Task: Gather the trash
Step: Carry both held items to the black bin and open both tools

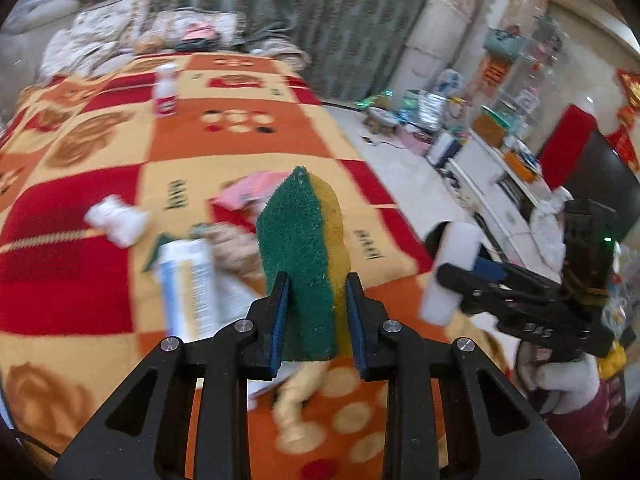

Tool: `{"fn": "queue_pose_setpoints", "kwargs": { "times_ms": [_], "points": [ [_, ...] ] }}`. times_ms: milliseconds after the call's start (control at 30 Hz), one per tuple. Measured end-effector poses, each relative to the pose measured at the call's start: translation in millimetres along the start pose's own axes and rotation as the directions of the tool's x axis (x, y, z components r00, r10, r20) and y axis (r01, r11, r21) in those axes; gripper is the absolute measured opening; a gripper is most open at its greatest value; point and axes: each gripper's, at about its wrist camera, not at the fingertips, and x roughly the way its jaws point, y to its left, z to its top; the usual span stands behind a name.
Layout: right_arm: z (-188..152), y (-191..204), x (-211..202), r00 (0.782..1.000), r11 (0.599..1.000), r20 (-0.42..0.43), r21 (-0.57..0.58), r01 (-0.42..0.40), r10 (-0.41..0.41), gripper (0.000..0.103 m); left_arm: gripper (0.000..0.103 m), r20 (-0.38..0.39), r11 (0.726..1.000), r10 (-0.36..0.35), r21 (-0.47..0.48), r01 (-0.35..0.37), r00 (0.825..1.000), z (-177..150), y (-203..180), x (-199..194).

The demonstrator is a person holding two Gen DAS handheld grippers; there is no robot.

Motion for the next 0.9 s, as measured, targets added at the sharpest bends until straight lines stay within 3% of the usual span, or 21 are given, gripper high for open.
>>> {"fn": "queue_pose_setpoints", "kwargs": {
  "times_ms": [233,533,900],
  "points": [
    [1,-60,-22,0.992,0.99,0.022,0.074,0.124,-0.126,0.059,0.025,-0.053,0.992,-0.096,0.071,0.1,0.994,20,-71,40],
    [-3,-149,-47,0.951,0.937,0.016,0.177,0.302,-0.309,0.059,0.025,-0.16,0.97,-0.212,0.084,0.227,0.964,34,-148,103],
    [-13,-227,-54,0.934,0.895,-0.013,0.281,0.347,-0.358,0.061,0.025,-0.226,0.957,-0.266,0.057,0.285,0.937,42,-193,168]
  ]
}}
